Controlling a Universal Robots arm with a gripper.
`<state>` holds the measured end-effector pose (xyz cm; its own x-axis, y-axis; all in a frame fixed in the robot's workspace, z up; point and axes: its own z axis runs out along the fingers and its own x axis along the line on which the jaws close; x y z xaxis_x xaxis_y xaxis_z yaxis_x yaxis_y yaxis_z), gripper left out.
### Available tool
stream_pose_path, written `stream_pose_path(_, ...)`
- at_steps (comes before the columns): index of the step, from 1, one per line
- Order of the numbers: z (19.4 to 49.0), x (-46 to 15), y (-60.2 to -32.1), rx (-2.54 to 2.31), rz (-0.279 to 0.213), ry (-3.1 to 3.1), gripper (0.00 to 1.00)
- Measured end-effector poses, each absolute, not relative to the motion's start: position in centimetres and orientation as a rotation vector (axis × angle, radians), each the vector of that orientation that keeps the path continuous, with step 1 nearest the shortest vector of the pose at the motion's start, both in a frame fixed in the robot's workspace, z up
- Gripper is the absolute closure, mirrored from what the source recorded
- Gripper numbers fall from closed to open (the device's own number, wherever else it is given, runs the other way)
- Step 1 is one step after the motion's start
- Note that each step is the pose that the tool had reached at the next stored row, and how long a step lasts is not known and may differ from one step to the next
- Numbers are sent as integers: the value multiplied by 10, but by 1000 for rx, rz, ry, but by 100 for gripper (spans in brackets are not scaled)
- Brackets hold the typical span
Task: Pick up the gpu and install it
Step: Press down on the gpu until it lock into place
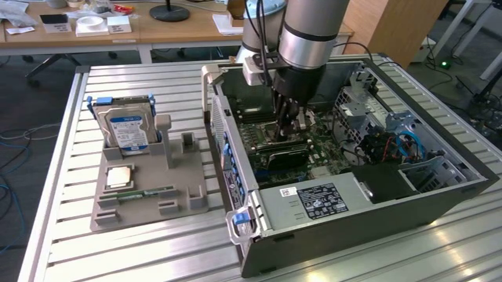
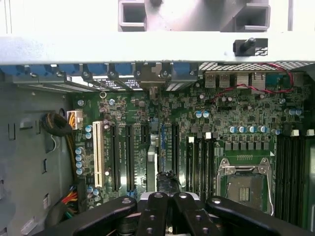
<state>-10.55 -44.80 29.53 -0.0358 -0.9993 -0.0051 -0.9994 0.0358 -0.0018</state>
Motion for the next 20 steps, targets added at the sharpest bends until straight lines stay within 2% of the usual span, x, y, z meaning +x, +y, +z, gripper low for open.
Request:
stream_pose_path(11, 296, -92, -445, -2178, 5, 2257, 89)
stream_pose_path(20, 325, -92, -443, -2178, 4, 2257, 89)
